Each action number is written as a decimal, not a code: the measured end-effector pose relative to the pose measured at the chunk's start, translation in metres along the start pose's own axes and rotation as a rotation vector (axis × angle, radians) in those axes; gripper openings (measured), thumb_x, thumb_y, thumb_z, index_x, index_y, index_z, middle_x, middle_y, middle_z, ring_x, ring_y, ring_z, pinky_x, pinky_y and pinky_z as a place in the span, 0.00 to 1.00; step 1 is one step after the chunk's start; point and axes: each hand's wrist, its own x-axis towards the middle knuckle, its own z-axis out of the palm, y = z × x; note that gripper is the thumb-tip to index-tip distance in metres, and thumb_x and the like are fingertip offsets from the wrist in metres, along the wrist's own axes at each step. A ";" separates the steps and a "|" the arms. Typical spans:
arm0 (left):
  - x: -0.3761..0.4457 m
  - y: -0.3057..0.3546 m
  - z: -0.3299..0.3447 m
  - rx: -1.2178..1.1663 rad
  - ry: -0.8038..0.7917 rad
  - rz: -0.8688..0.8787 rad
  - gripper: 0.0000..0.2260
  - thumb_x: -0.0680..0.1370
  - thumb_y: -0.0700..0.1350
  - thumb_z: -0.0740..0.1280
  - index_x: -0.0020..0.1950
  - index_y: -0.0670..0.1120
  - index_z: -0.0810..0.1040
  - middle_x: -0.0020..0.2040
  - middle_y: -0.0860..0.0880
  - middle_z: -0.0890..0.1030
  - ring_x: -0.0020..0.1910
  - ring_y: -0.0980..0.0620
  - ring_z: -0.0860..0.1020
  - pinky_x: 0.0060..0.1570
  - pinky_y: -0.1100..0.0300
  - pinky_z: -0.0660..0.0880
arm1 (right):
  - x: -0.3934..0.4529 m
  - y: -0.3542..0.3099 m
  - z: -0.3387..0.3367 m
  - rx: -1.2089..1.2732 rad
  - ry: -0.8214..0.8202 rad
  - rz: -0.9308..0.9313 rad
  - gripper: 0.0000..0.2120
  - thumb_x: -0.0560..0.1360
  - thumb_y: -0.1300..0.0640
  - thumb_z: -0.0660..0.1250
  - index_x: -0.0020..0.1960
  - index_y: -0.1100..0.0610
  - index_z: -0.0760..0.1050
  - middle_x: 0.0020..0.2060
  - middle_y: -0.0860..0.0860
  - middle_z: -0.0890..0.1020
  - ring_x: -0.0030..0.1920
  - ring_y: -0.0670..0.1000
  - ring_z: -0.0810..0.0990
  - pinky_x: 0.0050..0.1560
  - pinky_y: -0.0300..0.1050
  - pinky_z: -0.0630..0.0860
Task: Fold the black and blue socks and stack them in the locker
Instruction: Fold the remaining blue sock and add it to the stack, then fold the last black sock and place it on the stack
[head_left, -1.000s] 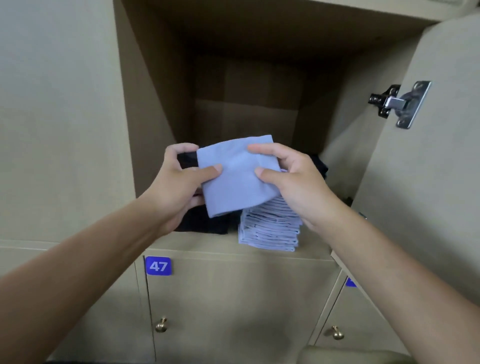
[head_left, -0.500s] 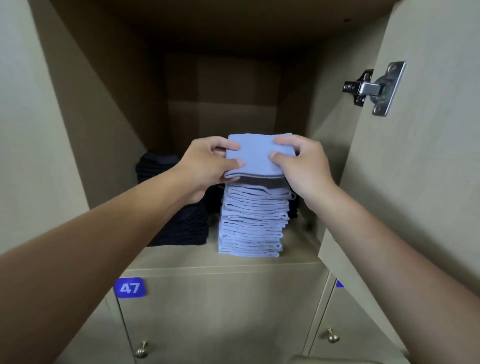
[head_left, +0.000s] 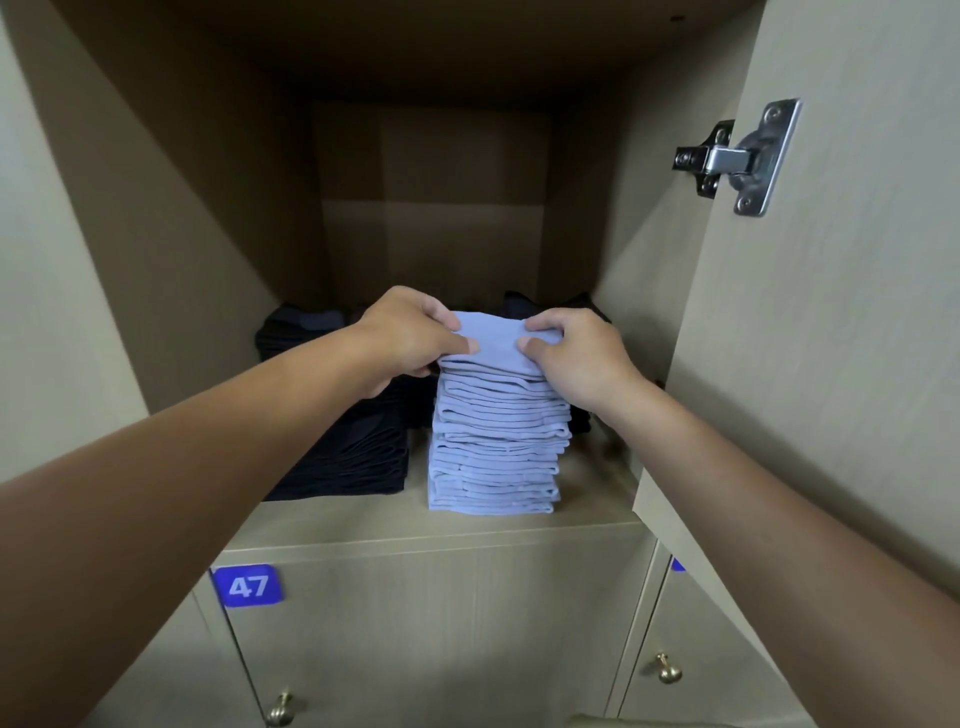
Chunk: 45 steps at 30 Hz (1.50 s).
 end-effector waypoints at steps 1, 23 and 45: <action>-0.001 -0.001 0.000 0.022 -0.010 -0.009 0.14 0.74 0.46 0.78 0.57 0.44 0.83 0.53 0.49 0.80 0.47 0.54 0.77 0.36 0.62 0.72 | 0.001 0.003 0.002 -0.025 -0.008 0.003 0.16 0.80 0.47 0.67 0.66 0.50 0.79 0.68 0.52 0.76 0.70 0.55 0.72 0.69 0.50 0.70; -0.077 -0.023 -0.060 0.397 0.082 0.234 0.04 0.78 0.52 0.72 0.50 0.55 0.84 0.44 0.55 0.84 0.41 0.60 0.79 0.42 0.66 0.70 | -0.059 -0.043 -0.004 -0.435 0.110 -0.291 0.13 0.83 0.47 0.60 0.56 0.49 0.81 0.60 0.47 0.78 0.64 0.52 0.69 0.67 0.52 0.61; -0.286 -0.146 -0.199 0.577 0.334 -0.160 0.02 0.78 0.53 0.72 0.46 0.58 0.82 0.44 0.60 0.83 0.48 0.59 0.81 0.52 0.58 0.77 | -0.184 -0.135 0.087 -0.175 -0.421 -0.696 0.13 0.81 0.45 0.61 0.63 0.47 0.76 0.54 0.42 0.79 0.60 0.47 0.74 0.57 0.50 0.74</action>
